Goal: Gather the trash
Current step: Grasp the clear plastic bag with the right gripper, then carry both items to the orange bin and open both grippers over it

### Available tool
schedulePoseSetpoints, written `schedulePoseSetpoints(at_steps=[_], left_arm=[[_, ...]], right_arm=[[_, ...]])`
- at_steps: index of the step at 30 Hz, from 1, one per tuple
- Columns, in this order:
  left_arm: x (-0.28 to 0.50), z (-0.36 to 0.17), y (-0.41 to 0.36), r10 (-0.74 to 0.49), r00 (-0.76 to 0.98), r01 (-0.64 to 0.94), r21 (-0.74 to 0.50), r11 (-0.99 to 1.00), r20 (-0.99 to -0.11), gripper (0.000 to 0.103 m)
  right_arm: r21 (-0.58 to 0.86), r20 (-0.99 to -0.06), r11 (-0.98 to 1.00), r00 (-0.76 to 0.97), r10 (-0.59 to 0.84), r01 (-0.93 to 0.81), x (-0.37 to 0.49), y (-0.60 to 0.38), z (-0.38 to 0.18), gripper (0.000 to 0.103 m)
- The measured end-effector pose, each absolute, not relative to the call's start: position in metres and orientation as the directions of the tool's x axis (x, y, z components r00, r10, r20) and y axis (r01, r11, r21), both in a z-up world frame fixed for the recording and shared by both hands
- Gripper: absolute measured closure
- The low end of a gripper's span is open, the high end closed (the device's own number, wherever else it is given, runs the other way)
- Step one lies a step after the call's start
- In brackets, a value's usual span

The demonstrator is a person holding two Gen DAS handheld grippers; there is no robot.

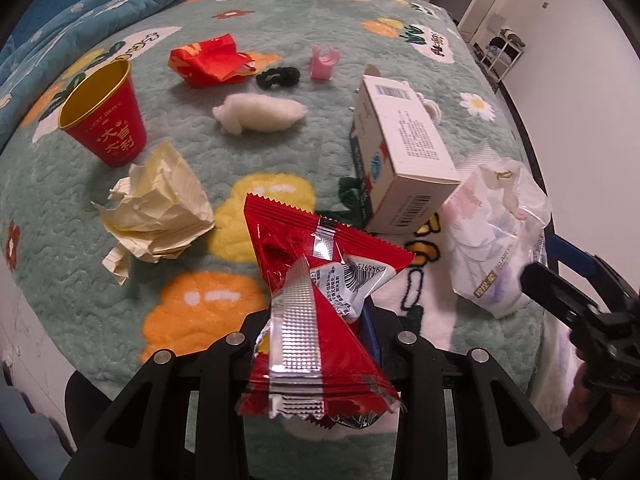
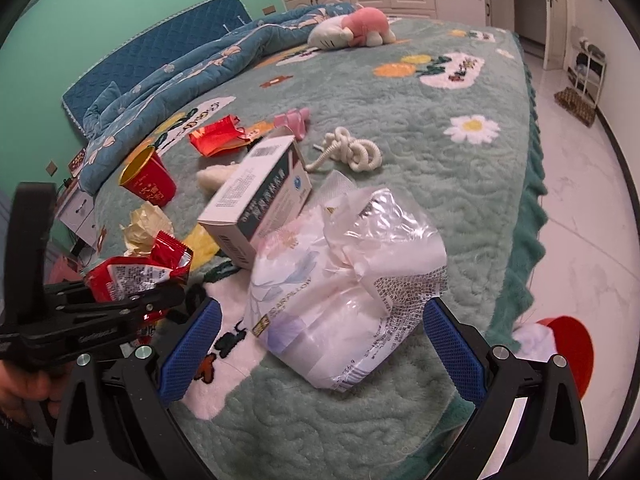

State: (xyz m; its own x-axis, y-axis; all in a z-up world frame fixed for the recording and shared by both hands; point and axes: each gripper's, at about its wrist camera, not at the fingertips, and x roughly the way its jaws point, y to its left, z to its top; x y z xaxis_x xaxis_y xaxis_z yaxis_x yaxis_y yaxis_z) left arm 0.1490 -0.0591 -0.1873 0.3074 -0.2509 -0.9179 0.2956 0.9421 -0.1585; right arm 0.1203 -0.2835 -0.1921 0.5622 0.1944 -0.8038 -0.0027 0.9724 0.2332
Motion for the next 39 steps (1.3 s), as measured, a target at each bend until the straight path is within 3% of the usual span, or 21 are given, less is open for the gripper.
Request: schedulePoseSetpoints(at_steps=[7, 9, 10, 11, 12, 15, 18, 26, 39], left_arm=[[0.152, -0.196, -0.066, -0.259, 0.277, 0.305, -0.171, 0.937, -0.925, 0.067], [0.154, -0.199, -0.067, -0.263, 0.265, 0.303, -0.179, 0.936, -0.928, 0.067], [0.154, -0.2, -0.067, -0.262, 0.263, 0.302, -0.179, 0.936, -0.928, 0.067], [0.155, -0.202, -0.068, -0.263, 0.259, 0.303, -0.18, 0.936, -0.929, 0.067], [0.155, -0.202, -0.069, -0.264, 0.257, 0.304, -0.182, 0.935, -0.929, 0.067], [0.155, -0.202, -0.07, -0.265, 0.255, 0.305, -0.183, 0.935, -0.93, 0.067], [0.152, -0.199, -0.069, -0.265, 0.266, 0.305, -0.18, 0.935, -0.927, 0.067], [0.129, -0.172, -0.064, -0.277, 0.317, 0.313, -0.176, 0.933, -0.907, 0.067], [0.081, -0.123, -0.085, -0.313, 0.407, 0.397, -0.143, 0.907, -0.858, 0.067]], right_arm=[[0.223, -0.835, 0.975, 0.519, 0.184, 0.012, 0.135, -0.287, -0.214, 0.006], [0.217, -0.85, 0.976, 0.492, 0.19, -0.001, 0.141, -0.285, -0.224, 0.027], [0.192, -0.851, 0.981, 0.496, 0.172, -0.009, 0.142, -0.283, -0.227, 0.032], [0.17, -0.852, 0.985, 0.501, 0.155, -0.017, 0.143, -0.282, -0.229, 0.059], [0.129, -0.857, 0.991, 0.501, 0.123, -0.022, 0.144, -0.281, -0.23, 0.074], [0.166, -0.85, 0.984, 0.498, 0.172, -0.056, 0.146, -0.286, -0.231, 0.093], [0.193, -0.835, 0.978, 0.511, 0.204, -0.075, 0.142, -0.288, -0.224, 0.098], [0.274, -0.79, 0.956, 0.541, 0.287, -0.106, 0.111, -0.283, -0.196, 0.098], [0.291, -0.705, 0.945, 0.635, 0.316, -0.148, 0.053, -0.286, -0.149, 0.098]])
